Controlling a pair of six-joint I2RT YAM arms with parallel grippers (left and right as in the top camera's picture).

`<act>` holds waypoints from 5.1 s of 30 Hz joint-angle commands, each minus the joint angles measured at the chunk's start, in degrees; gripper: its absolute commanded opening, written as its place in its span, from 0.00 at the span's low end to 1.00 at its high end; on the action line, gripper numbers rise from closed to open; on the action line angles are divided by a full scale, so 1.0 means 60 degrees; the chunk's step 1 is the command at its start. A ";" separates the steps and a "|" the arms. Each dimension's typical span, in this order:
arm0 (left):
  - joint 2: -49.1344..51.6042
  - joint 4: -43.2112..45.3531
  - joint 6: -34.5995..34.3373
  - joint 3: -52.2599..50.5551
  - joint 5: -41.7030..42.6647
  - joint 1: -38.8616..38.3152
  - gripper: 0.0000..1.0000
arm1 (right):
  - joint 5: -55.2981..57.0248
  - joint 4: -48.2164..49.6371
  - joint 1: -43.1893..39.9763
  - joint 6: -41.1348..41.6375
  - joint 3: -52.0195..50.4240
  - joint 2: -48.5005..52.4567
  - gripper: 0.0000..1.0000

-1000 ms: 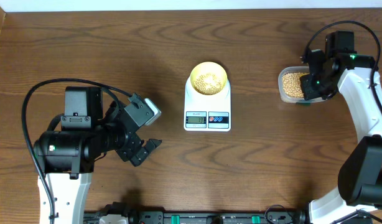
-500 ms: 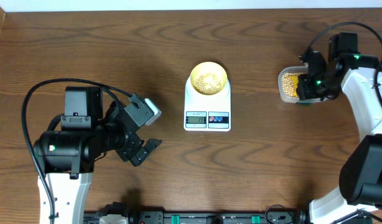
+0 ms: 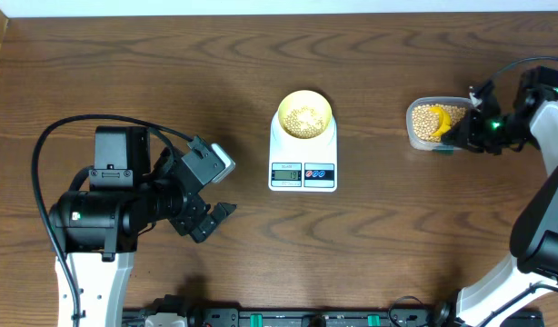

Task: Scoop item into bowl and weigh 50g on scale
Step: 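Scoop soybeans again from the tub with the right gripper, then lift the scoop and carry it toward the bowl on the scale, then tip the scoop over the yellow bowl to pour soybeans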

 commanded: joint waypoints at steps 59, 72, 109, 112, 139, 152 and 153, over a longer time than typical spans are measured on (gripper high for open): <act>-0.0011 -0.0025 0.0051 0.0015 0.0124 0.0033 0.96 | -0.5974 0.1800 0.2718 0.1366 0.0007 0.0076 0.01; -0.0011 -0.0025 0.0051 0.0015 0.0124 0.0033 0.96 | -0.3898 0.3756 0.4572 0.1362 0.0007 0.0076 0.01; -0.0011 -0.0025 0.0051 0.0015 0.0124 0.0033 0.96 | 0.0637 0.3942 0.5949 -0.0834 0.0204 -0.1384 0.01; -0.0011 -0.0025 0.0051 0.0015 0.0124 0.0033 0.96 | 0.0634 0.3905 0.5949 -0.0914 0.0204 -0.1384 0.01; -0.0011 -0.0025 0.0051 0.0015 0.0120 0.0033 0.96 | 0.1854 0.3603 0.6681 -0.2084 0.0204 -0.1384 0.01; -0.0011 -0.0029 0.0051 0.0015 0.0124 0.0033 0.96 | 0.1883 0.3581 0.6699 -0.2255 0.0204 -0.1384 0.01; -0.0011 -0.0025 0.0051 0.0015 0.0120 0.0033 0.96 | 0.1883 0.3581 0.6699 -0.2255 0.0204 -0.1384 0.01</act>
